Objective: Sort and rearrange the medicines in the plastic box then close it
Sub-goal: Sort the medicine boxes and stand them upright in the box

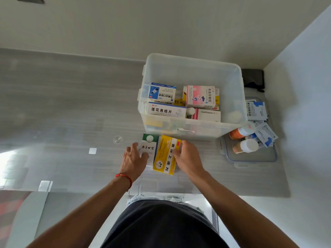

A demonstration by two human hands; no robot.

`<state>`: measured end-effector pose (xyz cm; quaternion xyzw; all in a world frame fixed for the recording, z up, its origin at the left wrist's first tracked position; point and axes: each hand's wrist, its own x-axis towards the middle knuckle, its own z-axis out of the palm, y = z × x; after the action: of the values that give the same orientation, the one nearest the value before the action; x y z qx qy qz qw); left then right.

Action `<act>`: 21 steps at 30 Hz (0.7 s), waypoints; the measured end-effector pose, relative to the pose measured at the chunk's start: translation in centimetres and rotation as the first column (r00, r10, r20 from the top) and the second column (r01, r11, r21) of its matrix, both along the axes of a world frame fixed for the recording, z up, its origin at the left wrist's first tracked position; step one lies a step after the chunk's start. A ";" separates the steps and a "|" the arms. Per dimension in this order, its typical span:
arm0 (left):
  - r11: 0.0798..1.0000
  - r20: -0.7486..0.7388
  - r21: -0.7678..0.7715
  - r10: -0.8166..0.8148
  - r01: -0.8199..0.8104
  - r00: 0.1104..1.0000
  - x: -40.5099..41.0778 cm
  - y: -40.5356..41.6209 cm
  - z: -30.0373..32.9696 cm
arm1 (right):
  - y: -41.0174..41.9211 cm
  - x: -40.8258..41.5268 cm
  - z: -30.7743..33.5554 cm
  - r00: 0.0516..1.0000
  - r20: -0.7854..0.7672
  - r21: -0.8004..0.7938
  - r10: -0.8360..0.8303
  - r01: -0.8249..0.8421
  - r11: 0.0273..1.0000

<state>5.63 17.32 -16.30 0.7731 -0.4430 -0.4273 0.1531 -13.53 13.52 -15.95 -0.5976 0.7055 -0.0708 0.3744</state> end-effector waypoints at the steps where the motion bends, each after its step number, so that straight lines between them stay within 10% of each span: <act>1: 1.000 0.005 0.022 -0.022 0.022 1.000 -0.2 0.1 -0.1 | 0.1 0.2 0.0 1.000 -0.014 -0.014 0.017 -0.017 1.000; 9: 0.998 0.008 0.037 -0.048 0.048 0.999 0.2 -0.8 1.5 | 0.1 -0.2 4.5 0.940 -0.087 -0.043 0.329 -0.334 0.942; 13: 0.905 0.051 -0.416 0.121 -0.089 0.991 0.5 -1.8 6.0 | -0.9 -2.5 11.6 0.808 0.152 -0.255 0.569 -0.524 0.813; 17: 0.642 0.171 -0.767 0.197 0.005 0.965 -0.1 -4.4 10.8 | -7.2 -5.6 16.3 0.872 0.115 -0.523 0.475 -0.353 0.776; 21: 0.593 0.338 -0.773 0.082 0.226 0.938 -1.6 -7.7 12.0 | -14.3 -7.8 15.1 0.949 -0.142 -0.436 0.281 -0.315 0.843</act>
<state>4.00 9.57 -4.25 0.6635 -0.6380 -0.0486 0.3878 -21.37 -0.75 -0.82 -0.7727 0.5810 -0.1527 0.2052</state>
